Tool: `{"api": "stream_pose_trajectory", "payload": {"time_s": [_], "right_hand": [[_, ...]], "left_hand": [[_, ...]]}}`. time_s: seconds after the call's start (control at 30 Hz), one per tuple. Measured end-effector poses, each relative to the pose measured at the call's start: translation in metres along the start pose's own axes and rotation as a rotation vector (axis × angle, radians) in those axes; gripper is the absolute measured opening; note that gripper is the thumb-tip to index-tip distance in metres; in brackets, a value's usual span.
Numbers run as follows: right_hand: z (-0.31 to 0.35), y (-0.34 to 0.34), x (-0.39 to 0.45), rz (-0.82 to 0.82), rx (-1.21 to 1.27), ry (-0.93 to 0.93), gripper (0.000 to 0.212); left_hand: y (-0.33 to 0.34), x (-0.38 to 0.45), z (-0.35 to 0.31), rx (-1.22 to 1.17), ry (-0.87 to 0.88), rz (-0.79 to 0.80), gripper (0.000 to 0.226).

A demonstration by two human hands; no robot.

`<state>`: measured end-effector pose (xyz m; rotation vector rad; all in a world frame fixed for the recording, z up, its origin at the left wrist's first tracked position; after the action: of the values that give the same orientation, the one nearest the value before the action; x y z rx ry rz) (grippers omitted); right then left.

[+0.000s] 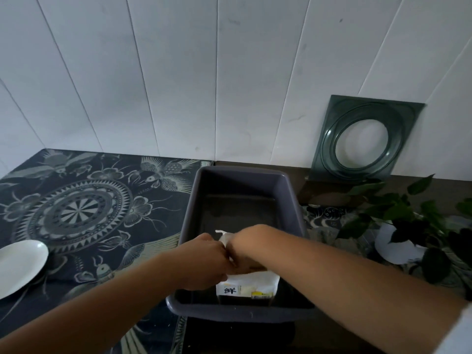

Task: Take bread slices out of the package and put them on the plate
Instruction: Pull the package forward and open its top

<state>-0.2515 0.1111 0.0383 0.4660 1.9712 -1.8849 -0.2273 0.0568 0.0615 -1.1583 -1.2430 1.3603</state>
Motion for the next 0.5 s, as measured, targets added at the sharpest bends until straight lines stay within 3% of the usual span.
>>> {"api": "stream_pose_trajectory", "payload": {"time_s": [0.13, 0.27, 0.4, 0.5], "right_hand": [[-0.002, 0.028, 0.015, 0.085, 0.322, 0.176, 0.034], [-0.01, 0.06, 0.031, 0.201, 0.208, 0.199, 0.038], [-0.013, 0.078, 0.043, 0.114, 0.332, 0.226, 0.042], [-0.014, 0.086, 0.043, 0.06, 0.276, 0.244, 0.045]], "left_hand": [[-0.003, -0.01, -0.004, 0.027, 0.002, -0.08, 0.02], [-0.005, -0.015, -0.004, 0.033, -0.023, -0.122, 0.019], [-0.006, -0.014, -0.01, 0.011, -0.011, -0.141, 0.026], [-0.004, -0.011, -0.013, 0.009, -0.013, -0.153, 0.019]]}}
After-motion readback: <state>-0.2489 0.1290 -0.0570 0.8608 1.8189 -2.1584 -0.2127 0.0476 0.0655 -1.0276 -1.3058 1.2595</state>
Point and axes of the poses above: each hand's wrist, its own x-axis towards the middle knuckle, its own y-axis out of the palm, z = x × y, the point moved 9 cm from there along x, towards the middle knuckle, and after that the axes turned 11 degrees about -z, right-handed, at the moved point
